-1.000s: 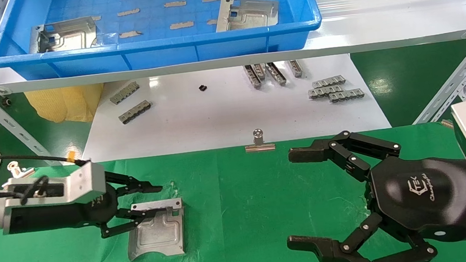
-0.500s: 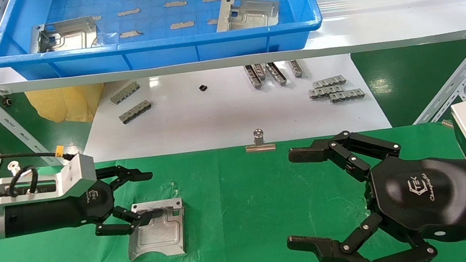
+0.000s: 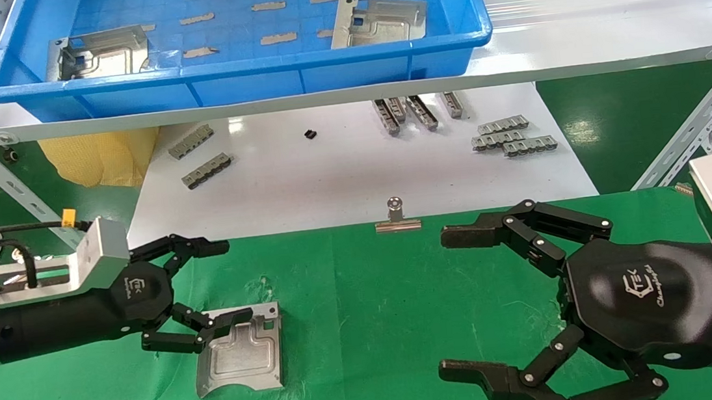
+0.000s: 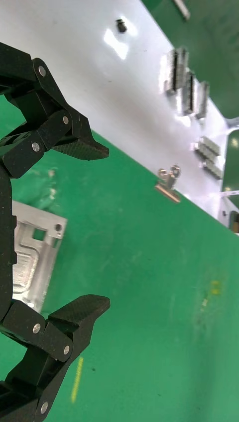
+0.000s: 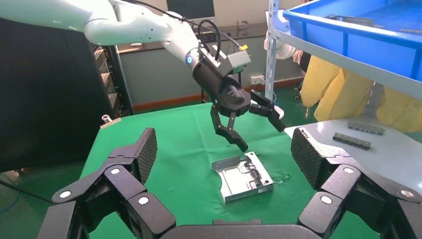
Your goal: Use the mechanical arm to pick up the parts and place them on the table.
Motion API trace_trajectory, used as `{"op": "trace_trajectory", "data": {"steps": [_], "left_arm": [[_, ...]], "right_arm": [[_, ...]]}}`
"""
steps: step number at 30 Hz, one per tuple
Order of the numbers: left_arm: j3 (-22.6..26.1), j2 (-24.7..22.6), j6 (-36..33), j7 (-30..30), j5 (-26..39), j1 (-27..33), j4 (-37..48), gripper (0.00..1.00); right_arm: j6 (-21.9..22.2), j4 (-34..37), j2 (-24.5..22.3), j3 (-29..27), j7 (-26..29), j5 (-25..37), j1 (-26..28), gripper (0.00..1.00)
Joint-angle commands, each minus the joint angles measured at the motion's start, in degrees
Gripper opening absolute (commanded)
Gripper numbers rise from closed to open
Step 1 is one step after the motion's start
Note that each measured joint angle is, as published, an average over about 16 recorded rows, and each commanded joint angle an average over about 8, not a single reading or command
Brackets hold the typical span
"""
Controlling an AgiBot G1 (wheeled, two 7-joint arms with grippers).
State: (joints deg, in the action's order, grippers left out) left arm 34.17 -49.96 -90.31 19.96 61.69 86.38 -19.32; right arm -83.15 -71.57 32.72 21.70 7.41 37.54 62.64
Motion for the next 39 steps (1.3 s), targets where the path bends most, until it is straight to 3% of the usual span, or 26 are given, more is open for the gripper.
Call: {"op": "trace_trajectory", "data": {"steps": [1,39], "left_arm": [[-0.8,0.7,0.2,-1.4,-0.9,-1.1,-2.4,1.0],[-16.2,13.3,4.1,-27.4,-17.7,-22.1,-48.4,1.0]], "right_arm": [[0.0,0.0,0.0,0.0,0.0,0.0,0.0,1.0],[0.0,0.0,0.0,0.0,0.0,0.0,0.0,1.0]]}}
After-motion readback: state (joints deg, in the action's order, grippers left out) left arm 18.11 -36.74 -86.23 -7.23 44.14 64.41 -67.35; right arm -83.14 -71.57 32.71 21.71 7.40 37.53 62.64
